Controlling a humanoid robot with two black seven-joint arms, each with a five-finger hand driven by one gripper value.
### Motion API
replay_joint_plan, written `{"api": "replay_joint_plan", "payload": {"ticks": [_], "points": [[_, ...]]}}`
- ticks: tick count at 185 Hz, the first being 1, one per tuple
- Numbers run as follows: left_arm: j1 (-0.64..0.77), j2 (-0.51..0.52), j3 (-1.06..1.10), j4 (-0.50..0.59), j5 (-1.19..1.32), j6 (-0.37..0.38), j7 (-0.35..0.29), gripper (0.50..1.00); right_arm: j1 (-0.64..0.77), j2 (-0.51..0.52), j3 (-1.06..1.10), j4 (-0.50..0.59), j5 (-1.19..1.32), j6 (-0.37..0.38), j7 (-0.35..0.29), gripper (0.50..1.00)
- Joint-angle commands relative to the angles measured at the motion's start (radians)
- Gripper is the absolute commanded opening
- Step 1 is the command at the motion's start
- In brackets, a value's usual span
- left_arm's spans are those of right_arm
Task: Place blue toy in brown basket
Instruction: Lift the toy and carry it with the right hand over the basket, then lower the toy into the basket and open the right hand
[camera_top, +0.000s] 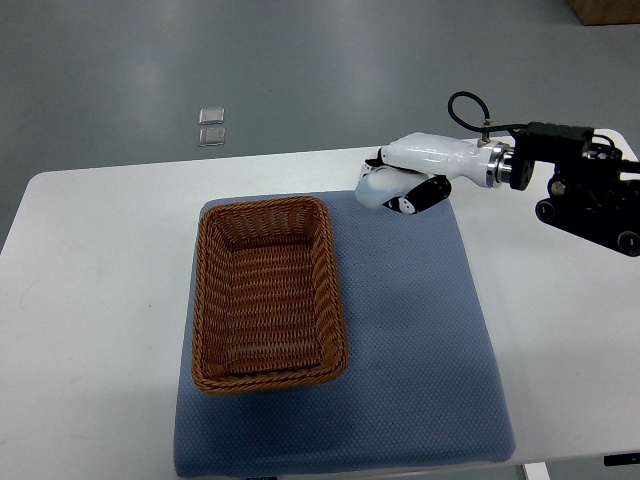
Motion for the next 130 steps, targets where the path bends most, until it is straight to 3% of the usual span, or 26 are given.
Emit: {"api": "replay_joint_plan", "payload": {"ticks": [1,87,130], "points": [[0.000,0.000,-0.001,-0.001,0.000,0.000,0.000,1.000,0.047,0.060,-0.005,-0.003,0.027,0.030,0.002,0.523],[-0.004,0.000,-0.004,-0.001,0.000,-0.002,0.000,1.000,0.102,0.356,-0.116,-0.147,0.036,0.039,0.013,0.537],[-0.004,0.000,-0.002,-0.007,0.000,0.000,0.000,1.000,0.096,0.441,-0.132,-0.212,0.036,0.031,0.013,0.739]]}}
